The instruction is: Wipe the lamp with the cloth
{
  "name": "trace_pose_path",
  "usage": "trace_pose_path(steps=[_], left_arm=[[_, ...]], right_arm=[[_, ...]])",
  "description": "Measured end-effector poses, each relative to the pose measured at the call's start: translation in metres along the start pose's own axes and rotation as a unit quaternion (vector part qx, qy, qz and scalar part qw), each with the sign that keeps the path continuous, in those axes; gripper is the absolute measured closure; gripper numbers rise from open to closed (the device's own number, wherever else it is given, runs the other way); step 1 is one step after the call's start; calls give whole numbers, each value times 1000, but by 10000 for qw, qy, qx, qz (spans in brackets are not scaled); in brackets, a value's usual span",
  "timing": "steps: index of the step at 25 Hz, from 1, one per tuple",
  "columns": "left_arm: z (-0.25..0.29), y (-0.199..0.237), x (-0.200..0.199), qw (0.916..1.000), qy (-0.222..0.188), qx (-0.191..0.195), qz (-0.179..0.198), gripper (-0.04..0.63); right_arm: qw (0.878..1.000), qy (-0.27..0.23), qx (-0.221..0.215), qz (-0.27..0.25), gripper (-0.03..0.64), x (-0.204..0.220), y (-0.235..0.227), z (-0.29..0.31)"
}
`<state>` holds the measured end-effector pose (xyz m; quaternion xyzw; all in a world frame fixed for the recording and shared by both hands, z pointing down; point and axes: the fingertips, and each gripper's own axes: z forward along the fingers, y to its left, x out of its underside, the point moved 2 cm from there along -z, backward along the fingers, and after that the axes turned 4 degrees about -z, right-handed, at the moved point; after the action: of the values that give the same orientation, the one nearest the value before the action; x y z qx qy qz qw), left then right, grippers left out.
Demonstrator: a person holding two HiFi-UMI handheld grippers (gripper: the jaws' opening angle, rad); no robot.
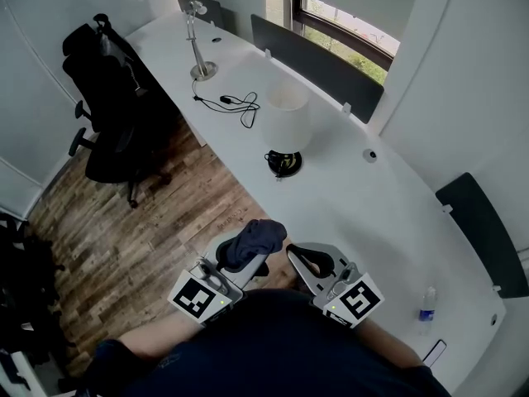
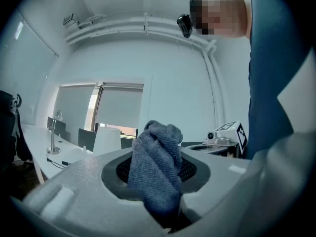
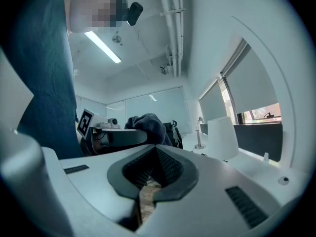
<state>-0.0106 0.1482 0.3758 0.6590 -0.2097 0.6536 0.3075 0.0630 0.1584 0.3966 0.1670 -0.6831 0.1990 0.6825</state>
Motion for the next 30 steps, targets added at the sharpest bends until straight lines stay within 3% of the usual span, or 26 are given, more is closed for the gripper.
trace_pose_path(steps=[10,17,24,30], left_arm=[[39,33,0,9996,11,215,-202,460],[64,97,-17,9961,26,846,-268,460],[95,145,-26,9867,80,1584,-355,460],[133,157,-19,9834,364,1698,-535,460]], right_arm=[[9993,127,320,117,606,8,-46,14],[9949,309,957,-12,606,-4,-84,62],[9822,247,1864,-49,606,-24,-121,91],[9801,361,1949,-22,606,-21,-143,85]])
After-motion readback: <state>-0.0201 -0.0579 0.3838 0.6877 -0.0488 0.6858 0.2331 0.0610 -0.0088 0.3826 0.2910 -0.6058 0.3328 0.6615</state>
